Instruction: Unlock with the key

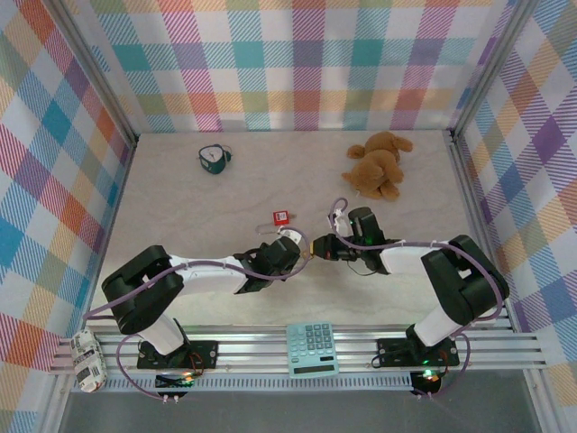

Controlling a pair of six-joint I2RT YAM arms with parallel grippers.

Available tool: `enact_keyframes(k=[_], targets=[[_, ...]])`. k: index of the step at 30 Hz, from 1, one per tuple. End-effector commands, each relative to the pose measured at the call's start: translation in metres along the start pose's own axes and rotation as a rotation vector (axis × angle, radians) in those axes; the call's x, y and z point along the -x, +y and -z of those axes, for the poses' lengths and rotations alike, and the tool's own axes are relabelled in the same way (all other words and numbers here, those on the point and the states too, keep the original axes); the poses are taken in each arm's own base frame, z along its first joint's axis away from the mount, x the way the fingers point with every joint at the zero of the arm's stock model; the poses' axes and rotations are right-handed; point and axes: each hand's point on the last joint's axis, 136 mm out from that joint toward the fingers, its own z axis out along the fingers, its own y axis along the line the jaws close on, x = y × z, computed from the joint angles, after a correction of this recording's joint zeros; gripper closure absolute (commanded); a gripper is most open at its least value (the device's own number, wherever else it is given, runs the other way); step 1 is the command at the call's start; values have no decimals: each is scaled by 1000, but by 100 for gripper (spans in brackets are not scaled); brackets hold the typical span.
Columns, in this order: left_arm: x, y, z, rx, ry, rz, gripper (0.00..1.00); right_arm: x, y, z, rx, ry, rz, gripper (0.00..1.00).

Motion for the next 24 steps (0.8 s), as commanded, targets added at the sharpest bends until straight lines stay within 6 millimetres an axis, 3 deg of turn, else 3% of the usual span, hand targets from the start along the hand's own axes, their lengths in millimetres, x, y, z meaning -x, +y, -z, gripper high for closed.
enact_keyframes(k=[1,11,18,20,24], targets=[[15,7,1,47,-69,52,100,-11,4,4,36,9,12,99],[21,6,-1,51,-91,62,99,-15,-7,2,-7,22,-32,95],[24,10,6,58,-88,56,63,-16,-32,1,-120,37,-91,66],[29,12,13,53,-99,60,53,-12,-34,5,-155,29,-86,62],[46,22,33,66,-127,79,23,3,-38,31,-318,-17,-62,50]])
